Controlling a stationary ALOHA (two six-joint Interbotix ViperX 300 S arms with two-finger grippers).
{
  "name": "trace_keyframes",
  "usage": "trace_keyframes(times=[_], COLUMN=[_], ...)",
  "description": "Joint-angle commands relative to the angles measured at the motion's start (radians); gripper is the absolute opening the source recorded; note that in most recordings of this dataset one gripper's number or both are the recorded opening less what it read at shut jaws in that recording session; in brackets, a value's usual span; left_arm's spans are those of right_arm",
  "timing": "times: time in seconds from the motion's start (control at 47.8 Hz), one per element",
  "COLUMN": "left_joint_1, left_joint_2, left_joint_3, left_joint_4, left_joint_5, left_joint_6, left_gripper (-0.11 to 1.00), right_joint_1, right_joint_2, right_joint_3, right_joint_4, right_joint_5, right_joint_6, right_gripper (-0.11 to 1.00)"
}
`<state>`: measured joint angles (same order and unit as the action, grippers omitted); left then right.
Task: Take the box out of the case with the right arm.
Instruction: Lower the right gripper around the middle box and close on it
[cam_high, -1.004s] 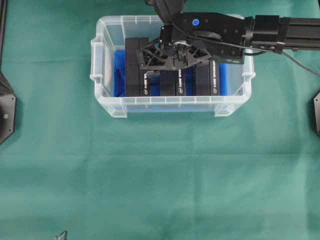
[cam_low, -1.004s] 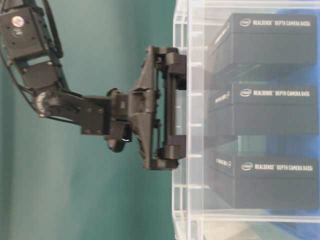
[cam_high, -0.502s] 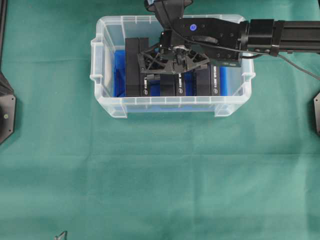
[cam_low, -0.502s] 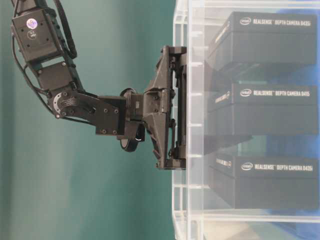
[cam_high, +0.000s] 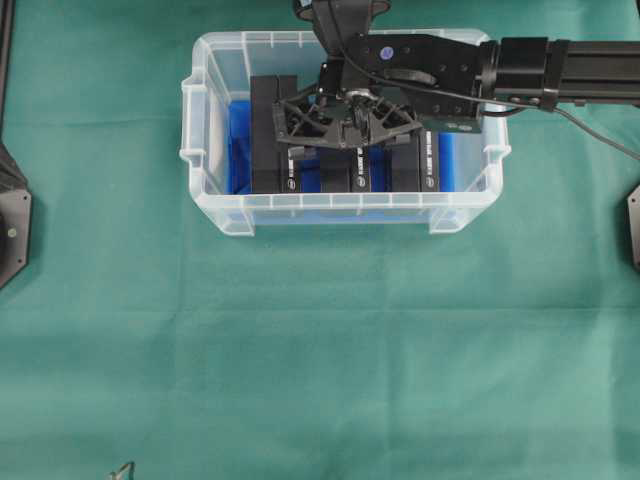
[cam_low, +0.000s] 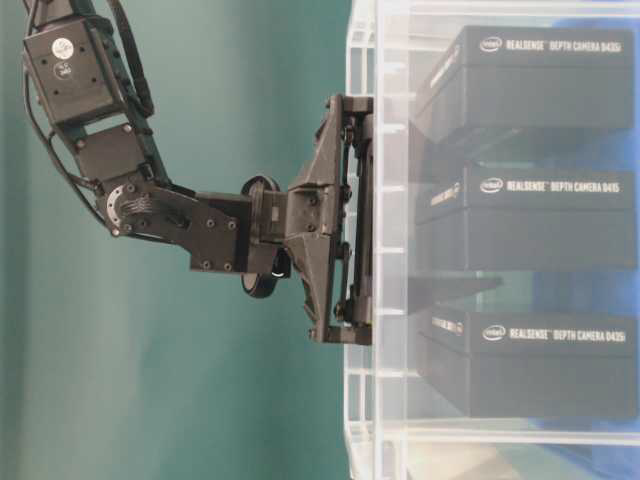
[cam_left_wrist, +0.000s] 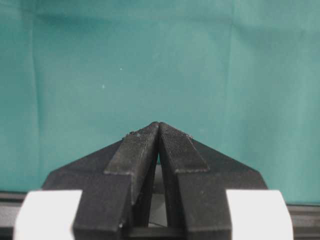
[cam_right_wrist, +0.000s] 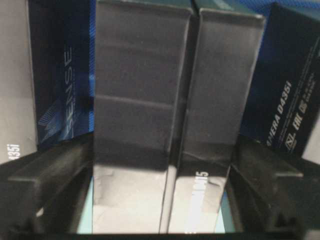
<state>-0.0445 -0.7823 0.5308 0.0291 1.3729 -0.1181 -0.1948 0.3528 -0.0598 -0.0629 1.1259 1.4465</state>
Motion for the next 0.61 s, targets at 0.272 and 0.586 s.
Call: trace_keyframes(times=[0.272, 0.586], left_joint_1=[-0.006, -0.003], left_joint_2=[0.003, 0.003], left_joint_3=[-0.025, -0.025], left_joint_4=[0.002, 0.002], left_joint_5=[-0.005, -0.005], left_joint_6=[0.002, 0.002], left_gripper=[0.02, 0.02], right_joint_1=[0.0, 0.003], right_joint_2=[-0.011, -0.011], right_joint_3=[-0.014, -0.02], right_joint_4=[0.003, 0.003], right_joint_5=[-0.006, -0.006], right_joint_6=[0.017, 0.017], right_gripper=[0.65, 0.65])
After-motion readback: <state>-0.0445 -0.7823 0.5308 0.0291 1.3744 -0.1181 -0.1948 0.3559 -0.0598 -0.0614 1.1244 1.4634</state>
